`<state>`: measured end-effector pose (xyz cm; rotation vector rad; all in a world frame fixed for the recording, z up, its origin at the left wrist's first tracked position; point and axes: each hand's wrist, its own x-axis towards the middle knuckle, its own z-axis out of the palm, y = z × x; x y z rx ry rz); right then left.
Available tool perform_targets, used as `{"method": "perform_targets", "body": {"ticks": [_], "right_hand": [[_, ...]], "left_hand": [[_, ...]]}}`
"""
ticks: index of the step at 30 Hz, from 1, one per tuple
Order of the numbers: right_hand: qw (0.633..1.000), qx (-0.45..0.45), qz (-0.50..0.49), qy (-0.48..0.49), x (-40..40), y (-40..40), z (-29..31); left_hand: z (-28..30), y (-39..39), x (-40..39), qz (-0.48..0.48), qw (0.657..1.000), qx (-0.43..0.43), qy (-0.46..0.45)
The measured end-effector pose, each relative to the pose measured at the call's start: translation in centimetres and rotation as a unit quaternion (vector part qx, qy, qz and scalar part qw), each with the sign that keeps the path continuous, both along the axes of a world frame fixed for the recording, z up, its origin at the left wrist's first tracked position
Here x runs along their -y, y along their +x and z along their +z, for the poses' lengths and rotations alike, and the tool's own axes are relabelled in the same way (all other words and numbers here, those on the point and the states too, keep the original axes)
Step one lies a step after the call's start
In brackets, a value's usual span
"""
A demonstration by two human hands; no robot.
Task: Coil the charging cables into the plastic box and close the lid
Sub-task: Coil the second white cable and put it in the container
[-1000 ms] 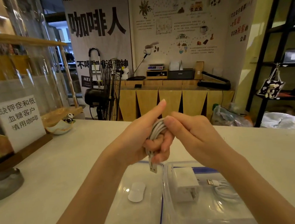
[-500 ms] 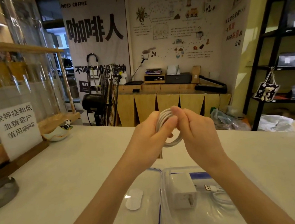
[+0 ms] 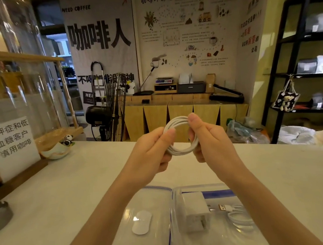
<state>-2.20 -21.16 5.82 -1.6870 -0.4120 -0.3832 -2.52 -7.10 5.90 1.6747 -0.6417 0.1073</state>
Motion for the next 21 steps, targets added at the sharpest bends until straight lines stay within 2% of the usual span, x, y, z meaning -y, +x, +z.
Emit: {"method": "perform_targets", "body": {"ticks": [2, 3, 5, 6, 7, 9, 10, 11, 12, 13, 16, 21], "right_hand": [[0.999, 0.010, -0.005, -0.031, -0.1, -0.1, 0.2], [0.991, 0.044, -0.060, -0.108, 0.1, 0.0, 0.2], [0.925, 0.116, -0.193, -0.305, 0.8, 0.0, 0.2], [0.903, 0.125, -0.220, -0.346, 1.1, -0.2, 0.4], [0.908, 0.113, -0.210, -0.345, 1.4, -0.3, 0.5], [0.970, 0.017, -0.096, -0.223, 1.6, -0.8, 1.5], [0.989, -0.057, -0.010, -0.136, 1.6, -1.2, 2.2], [0.986, -0.127, 0.069, -0.082, 1.7, -1.5, 2.7], [0.975, -0.167, 0.128, -0.068, 1.7, -1.9, 3.0], [0.969, -0.163, 0.160, -0.097, 1.7, -2.0, 2.9], [0.970, -0.059, 0.118, -0.204, 1.5, -1.8, 2.1], [0.980, 0.064, 0.020, -0.188, 1.3, -0.5, 0.8]], "left_hand": [[0.1, 0.1, -0.3, 0.034, 0.999, 0.010, 0.039], [0.0, 0.2, -0.4, 0.077, 0.992, 0.041, 0.091], [-0.4, 0.4, -0.5, 0.159, 0.953, 0.121, 0.228], [-0.6, 0.4, -0.5, 0.185, 0.930, 0.139, 0.286], [-0.9, 0.6, -0.4, 0.202, 0.912, 0.141, 0.328], [-1.3, 0.9, -0.2, 0.211, 0.897, 0.125, 0.369], [-1.4, 1.0, -0.2, 0.206, 0.898, 0.119, 0.370], [-1.6, 1.2, -0.1, 0.194, 0.905, 0.113, 0.361], [-1.7, 1.3, -0.1, 0.175, 0.916, 0.105, 0.346], [-1.7, 1.2, 0.0, 0.150, 0.927, 0.092, 0.330], [-1.6, 0.9, 0.5, 0.076, 0.958, 0.021, 0.276], [-1.1, 0.9, 0.1, 0.005, 0.984, -0.054, 0.169]]}}
